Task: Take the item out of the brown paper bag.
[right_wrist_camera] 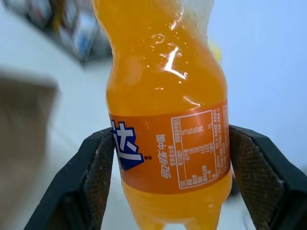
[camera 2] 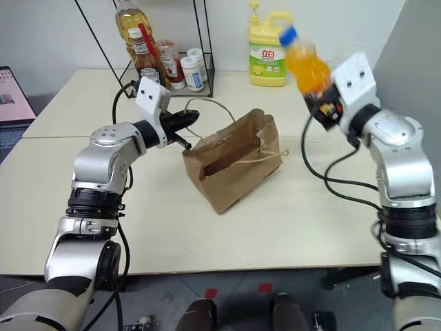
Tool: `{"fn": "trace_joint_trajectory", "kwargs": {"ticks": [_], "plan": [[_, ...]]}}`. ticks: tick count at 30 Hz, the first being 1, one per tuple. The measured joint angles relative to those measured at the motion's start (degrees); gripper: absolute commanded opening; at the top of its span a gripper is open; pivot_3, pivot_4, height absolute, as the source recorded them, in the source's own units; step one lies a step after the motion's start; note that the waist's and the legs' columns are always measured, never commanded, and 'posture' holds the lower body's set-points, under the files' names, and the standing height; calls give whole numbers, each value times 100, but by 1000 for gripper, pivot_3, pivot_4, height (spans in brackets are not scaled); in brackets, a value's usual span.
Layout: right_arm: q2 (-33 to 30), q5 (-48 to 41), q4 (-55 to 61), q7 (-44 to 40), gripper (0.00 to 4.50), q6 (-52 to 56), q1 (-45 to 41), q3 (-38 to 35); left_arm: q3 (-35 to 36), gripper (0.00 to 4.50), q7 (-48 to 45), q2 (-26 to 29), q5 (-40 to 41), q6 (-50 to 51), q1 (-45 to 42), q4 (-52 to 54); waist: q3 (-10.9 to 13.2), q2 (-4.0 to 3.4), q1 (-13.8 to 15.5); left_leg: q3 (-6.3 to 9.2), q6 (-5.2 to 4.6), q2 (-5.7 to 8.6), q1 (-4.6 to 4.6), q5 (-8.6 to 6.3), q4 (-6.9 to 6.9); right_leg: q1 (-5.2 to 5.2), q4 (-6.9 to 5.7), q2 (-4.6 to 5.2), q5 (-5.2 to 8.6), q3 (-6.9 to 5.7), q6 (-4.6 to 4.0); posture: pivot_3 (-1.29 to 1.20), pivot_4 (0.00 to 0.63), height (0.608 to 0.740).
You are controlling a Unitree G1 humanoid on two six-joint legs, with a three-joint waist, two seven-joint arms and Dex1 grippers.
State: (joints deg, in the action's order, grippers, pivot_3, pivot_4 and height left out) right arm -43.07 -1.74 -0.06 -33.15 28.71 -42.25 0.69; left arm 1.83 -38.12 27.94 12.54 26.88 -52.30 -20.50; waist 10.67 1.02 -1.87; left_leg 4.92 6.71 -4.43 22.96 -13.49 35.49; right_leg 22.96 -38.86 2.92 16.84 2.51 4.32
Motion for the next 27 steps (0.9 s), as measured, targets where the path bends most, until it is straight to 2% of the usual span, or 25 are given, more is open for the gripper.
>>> {"fn": "trace_joint_trajectory", "kwargs": {"ticks": [5,8,14,18,25,27], "plan": [[-663,609,-899,-738,3217,-844,552,758,-20,0,-4,-20,-9,-2,67,32,2,-3,-18,-12,17,0,2,9,-1,14,-2,0,0,12,0,0,150,740],[-700,903,-1346,-1098,3217,-1188,628,1185,-20,0,2,-40,-10,-4,70,33,3,-5,-75,-14,18,0,2,10,0,16,-4,0,0,15,0,0,150,740],[-691,1416,-1856,-1430,3217,-1939,322,1572,-29,0,7,-76,-13,-10,69,36,4,-6,-119,-13,18,0,2,10,2,14,-5,0,0,14,0,0,150,740],[-692,1776,-2147,-1532,4475,-2357,188,1718,-29,0,9,-78,-14,-10,72,50,3,-5,-121,-12,19,0,2,11,11,8,-5,0,0,12,1,0,150,740],[-674,1883,-2267,-1621,4475,-2574,143,1734,-26,0,10,-65,-3,26,173,206,3,-6,-120,-12,19,0,2,11,13,8,-6,0,0,13,1,0,150,740],[-674,1811,-2076,-1681,4500,-2563,267,1590,-8,412,-42,-50,56,98,221,286,3,-6,-118,-12,19,0,2,11,13,8,-6,0,0,13,1,0,150,740]]}}
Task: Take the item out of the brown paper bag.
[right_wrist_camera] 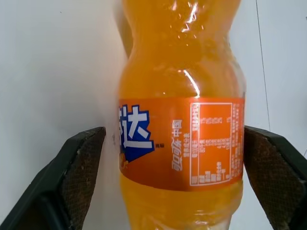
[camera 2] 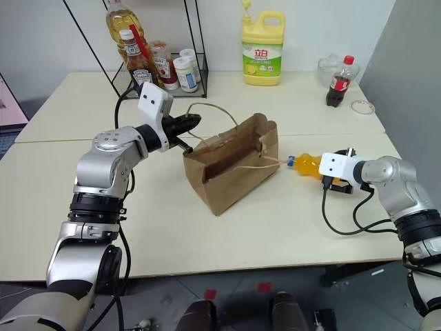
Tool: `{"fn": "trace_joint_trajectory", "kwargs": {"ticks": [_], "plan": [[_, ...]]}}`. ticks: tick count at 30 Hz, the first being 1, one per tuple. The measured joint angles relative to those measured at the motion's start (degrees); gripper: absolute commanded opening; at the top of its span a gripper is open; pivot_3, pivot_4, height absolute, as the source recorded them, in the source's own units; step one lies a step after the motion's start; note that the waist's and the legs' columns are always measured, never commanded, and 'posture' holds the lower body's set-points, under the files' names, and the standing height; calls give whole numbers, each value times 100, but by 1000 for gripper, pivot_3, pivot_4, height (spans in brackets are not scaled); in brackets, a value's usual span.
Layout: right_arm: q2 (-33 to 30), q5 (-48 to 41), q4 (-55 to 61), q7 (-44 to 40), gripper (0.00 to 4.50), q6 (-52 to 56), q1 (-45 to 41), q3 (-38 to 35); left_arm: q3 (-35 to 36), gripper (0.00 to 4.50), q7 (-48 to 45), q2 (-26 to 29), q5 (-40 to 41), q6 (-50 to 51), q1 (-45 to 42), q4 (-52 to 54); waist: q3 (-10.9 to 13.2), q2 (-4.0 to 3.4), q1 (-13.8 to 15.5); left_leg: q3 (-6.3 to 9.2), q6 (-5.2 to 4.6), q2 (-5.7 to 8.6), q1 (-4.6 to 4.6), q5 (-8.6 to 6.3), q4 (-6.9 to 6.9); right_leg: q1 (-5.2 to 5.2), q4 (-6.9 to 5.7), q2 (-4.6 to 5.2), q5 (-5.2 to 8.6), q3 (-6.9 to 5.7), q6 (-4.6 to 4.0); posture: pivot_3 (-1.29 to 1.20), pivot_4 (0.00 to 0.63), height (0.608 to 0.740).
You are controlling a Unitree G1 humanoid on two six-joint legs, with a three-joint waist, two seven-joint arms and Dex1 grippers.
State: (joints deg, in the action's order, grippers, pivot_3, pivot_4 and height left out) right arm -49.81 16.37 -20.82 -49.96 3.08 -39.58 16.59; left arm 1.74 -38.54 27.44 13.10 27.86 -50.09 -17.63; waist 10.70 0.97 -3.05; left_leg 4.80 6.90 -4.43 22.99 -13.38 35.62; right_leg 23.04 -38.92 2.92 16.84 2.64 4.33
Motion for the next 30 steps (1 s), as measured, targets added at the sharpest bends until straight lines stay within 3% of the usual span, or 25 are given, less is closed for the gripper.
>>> {"fn": "trace_joint_trajectory", "kwargs": {"ticks": [3,14,17,22,30], "plan": [[11,-303,482,-26,4500,181,286,-333,91,1141,-215,57,262,256,67,243,0,0,0,0,0,0,1,0,1,0,-1,0,0,0,0,0,150,740],[353,-1565,2945,181,4500,2170,1715,-1723,1052,4482,-754,661,1876,1839,572,1600,0,0,8,5,-1,-1,-2,-1,9,-10,-6,0,0,-2,0,0,150,740],[606,-1782,3496,476,4500,2722,2071,-2040,1427,4482,-615,732,2216,2147,884,1845,0,0,17,6,-2,-1,-2,-1,9,-10,-6,0,0,-3,0,0,150,740],[1840,-2007,4791,1613,4500,3601,2866,-2553,1882,4482,317,728,1902,1863,2037,2390,-3,-1,33,6,0,-4,-8,-1,7,-17,-6,-1,0,-3,0,0,150,740],[3799,-2207,5853,3003,4500,3539,4402,-2721,1699,4482,1706,-222,857,883,4282,3414,-11,7,167,7,-20,-3,-21,-12,7,-39,-1,1,0,-4,0,0,150,740]]}}
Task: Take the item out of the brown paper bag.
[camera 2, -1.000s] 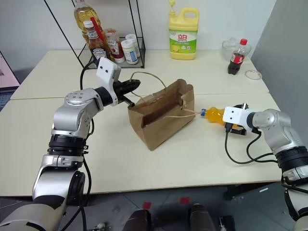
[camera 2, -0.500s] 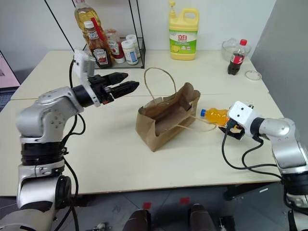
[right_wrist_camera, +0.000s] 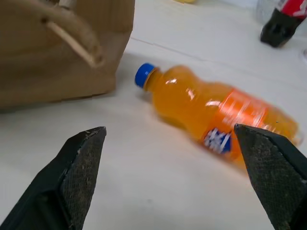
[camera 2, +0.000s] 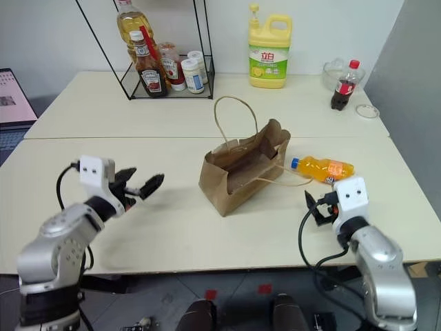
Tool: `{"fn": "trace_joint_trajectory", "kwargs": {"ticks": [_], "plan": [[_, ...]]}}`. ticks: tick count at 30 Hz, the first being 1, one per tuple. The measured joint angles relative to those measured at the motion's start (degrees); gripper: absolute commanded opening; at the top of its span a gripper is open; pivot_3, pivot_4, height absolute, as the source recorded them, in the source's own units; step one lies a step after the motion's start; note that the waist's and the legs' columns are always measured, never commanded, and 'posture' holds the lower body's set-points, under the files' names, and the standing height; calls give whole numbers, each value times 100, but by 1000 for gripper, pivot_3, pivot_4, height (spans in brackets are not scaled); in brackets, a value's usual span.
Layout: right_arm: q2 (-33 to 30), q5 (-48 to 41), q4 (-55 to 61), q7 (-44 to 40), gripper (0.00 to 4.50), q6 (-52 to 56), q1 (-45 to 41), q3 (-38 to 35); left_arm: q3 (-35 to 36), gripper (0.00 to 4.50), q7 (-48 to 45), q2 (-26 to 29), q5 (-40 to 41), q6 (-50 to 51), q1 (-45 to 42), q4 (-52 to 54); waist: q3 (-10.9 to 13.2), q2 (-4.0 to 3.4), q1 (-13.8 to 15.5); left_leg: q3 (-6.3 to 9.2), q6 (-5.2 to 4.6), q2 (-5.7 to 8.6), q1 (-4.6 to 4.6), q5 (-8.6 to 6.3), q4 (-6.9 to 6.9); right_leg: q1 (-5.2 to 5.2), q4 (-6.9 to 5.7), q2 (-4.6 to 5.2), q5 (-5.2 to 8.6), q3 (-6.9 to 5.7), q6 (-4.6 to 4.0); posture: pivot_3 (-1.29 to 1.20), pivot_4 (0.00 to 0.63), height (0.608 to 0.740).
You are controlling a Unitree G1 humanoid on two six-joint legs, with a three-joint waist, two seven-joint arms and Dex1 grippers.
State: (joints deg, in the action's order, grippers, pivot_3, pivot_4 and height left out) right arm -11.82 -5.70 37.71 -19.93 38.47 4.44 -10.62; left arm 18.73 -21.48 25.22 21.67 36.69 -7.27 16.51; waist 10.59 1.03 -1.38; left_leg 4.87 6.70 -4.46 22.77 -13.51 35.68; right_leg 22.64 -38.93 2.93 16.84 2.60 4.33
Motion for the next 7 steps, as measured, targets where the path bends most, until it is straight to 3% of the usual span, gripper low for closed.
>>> {"fn": "trace_joint_trajectory", "kwargs": {"ticks": [7], "plan": [[775,-277,-7,617,4500,50,430,-33,-644,4482,873,-974,-561,-373,1194,694,-6,5,-16,2,-2,-1,-21,-1,1,-20,1,-2,0,1,1,0,150,740]]}}
